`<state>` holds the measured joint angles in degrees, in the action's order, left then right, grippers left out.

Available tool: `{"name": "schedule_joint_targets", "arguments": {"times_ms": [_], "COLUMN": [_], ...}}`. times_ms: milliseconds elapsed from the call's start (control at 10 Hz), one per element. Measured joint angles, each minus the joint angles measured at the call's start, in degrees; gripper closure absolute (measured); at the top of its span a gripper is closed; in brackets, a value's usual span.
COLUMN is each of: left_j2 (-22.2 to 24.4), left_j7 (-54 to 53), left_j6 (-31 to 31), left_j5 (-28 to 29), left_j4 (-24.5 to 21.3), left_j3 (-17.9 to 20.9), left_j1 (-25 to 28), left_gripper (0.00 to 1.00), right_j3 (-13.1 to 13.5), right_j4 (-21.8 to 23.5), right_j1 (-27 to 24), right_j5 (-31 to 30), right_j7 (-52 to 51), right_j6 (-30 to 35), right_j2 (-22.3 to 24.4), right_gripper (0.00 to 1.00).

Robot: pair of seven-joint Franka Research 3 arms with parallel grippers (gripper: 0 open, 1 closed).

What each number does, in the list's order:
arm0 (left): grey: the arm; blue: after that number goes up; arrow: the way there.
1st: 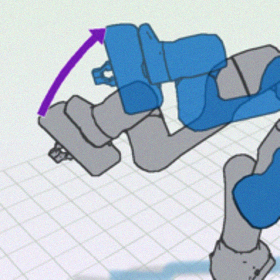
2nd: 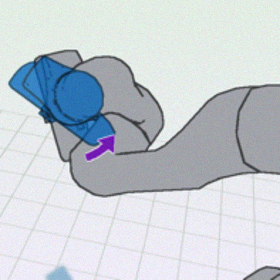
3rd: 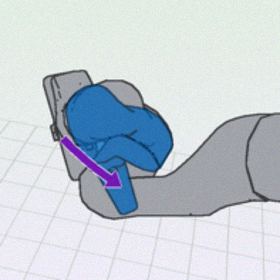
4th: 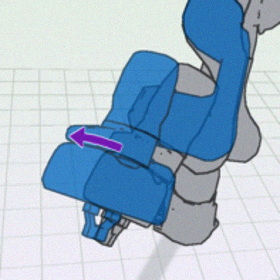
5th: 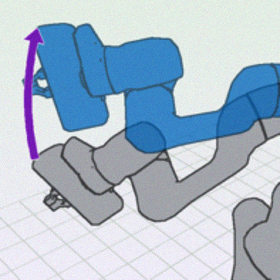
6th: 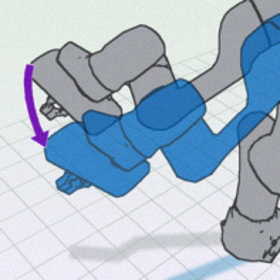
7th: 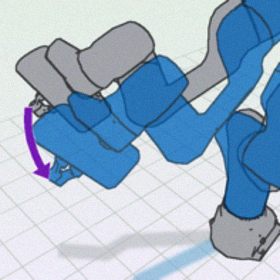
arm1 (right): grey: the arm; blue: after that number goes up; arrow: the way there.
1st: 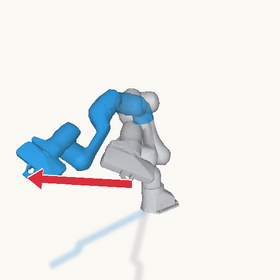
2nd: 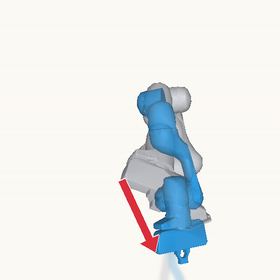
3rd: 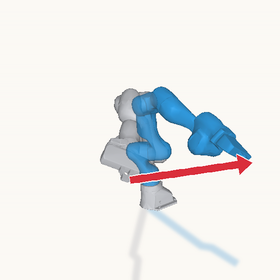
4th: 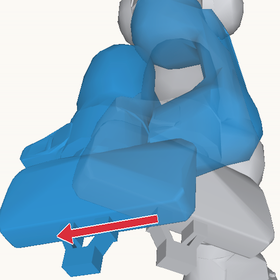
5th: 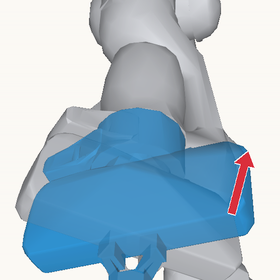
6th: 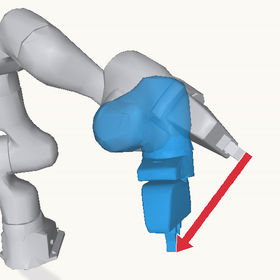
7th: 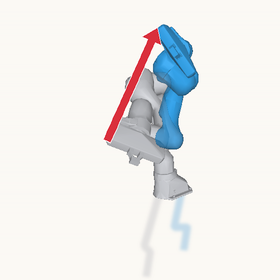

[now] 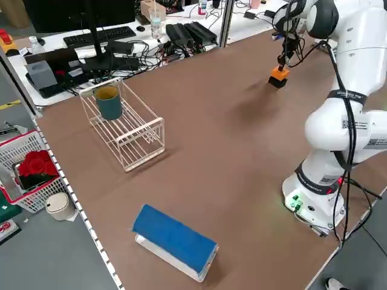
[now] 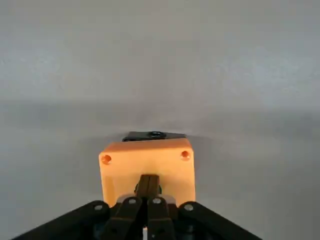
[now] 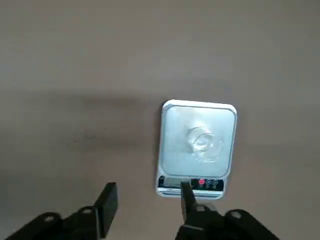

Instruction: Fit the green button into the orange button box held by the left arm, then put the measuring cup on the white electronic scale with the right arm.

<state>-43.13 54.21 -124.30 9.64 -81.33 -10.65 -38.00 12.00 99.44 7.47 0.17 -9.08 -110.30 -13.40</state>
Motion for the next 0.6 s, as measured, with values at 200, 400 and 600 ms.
{"name": "schedule_joint_targets", "arguments": {"times_ms": [200,400,600], "left_j2": [0.0,0.0,-0.01], "left_j7": [0.0,0.0,0.0], "left_j6": [0.0,0.0,-0.01], "left_j5": [0.0,0.0,0.0], "left_j4": [-0.06,-0.07,-0.11], "left_j3": [-0.02,-0.02,-0.02], "left_j1": [-0.01,-0.03,-0.03], "left_gripper": [0.99,0.99,0.99], "right_j3": [-1.8,-1.78,-1.75], "right_j4": [-6.47,-9.37,-10.56], "right_j1": [0.28,0.22,0.17], "right_j5": [0.0,0.0,0.01], "right_j7": [3.18,3.61,3.72], "right_j6": [7.37,8.82,8.91], "right_j2": [0.25,0.34,1.12], "right_gripper": [0.28,0.12,0.0]}}
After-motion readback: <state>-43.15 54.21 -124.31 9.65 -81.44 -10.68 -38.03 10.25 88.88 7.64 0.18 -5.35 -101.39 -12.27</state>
